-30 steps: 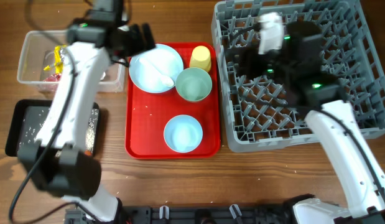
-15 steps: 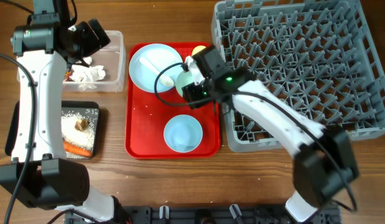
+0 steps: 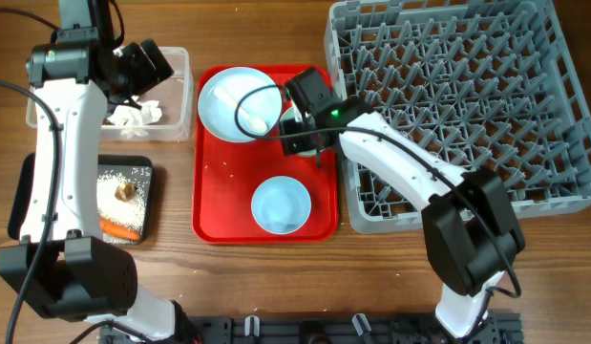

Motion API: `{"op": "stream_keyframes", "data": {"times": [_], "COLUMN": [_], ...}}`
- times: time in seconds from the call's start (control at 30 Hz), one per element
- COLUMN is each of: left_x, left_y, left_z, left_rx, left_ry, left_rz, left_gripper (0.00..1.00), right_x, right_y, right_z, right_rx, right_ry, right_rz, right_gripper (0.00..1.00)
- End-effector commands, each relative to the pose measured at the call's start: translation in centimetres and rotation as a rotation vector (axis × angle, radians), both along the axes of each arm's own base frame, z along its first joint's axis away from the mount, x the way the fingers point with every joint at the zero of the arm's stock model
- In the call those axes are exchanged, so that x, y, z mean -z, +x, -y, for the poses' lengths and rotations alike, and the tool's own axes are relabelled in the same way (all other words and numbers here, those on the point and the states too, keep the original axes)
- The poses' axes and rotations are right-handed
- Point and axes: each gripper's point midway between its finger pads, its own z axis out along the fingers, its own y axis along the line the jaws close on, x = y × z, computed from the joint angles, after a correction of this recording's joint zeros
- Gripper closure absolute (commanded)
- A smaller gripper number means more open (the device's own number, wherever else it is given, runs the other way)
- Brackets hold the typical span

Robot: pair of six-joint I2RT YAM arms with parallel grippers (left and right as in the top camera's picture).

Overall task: Sort waste into correct bins and load items into the dishwasher rack
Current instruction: 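Reach the right gripper to the green bowl and grasp its rim, then lift the green bowl and place it upright in the dish rack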

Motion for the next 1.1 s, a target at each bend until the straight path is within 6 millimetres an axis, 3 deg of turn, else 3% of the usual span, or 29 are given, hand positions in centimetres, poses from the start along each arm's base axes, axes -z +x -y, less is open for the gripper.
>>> {"op": "stream_keyframes", "data": {"times": [0.0, 0.2, 0.27, 0.37, 0.43, 0.5, 0.57, 0.7, 0.9, 0.93, 1.07], "left_x": [0.6, 0.6, 0.6, 0.6, 0.6, 0.6, 0.6, 0.6, 0.6, 0.6, 0.6], "left_y": [0.0, 0.0, 0.0, 0.0, 0.0, 0.0, 0.0, 0.0, 0.0, 0.0, 0.0], "left_z": [-0.3, -0.3, -0.3, -0.3, -0.3, -0.3, -0.3, -0.3, -0.3, -0.3, -0.3], "left_rx": [-0.014, -0.014, -0.014, -0.015, -0.014, -0.014, -0.015, -0.014, -0.014, -0.014, -0.014], "left_ry": [0.003, 0.003, 0.003, 0.003, 0.003, 0.003, 0.003, 0.003, 0.003, 0.003, 0.003], "left_rz": [-0.013, -0.013, -0.013, -0.013, -0.013, -0.013, -0.013, -0.014, -0.013, -0.013, -0.013], "left_gripper": [0.0, 0.0, 0.0, 0.0, 0.0, 0.0, 0.0, 0.0, 0.0, 0.0, 0.0], "right_x": [-1.5, -1.1, -0.3, 0.4, 0.5, 0.5, 0.5, 3.1, 4.4, 5.0, 6.4], "right_y": [0.3, 0.4, 0.2, -1.3, -1.6, -1.5, -0.9, -2.1, -2.4, -2.3, -2.6], "right_z": [-1.1, 0.0, 3.1, 4.4, 4.6, 4.7, 4.4, 4.5, 4.6, 4.6, 4.7], "right_rx": [-0.135, -0.147, 0.054, 0.197, 0.244, 0.303, 0.312, 0.314, 0.294, 0.282, 0.252], "right_ry": [0.009, -0.082, -0.189, -0.197, -0.192, -0.175, -0.159, -0.185, -0.213, -0.219, -0.247], "right_rz": [0.053, 0.082, 0.038, -0.053, -0.075, -0.078, -0.062, -0.152, -0.179, -0.18, -0.202], "right_gripper": [0.38, 0.41, 0.38, 0.36, 0.36, 0.45, 0.47, 0.48, 0.53, 0.55, 0.89]}}
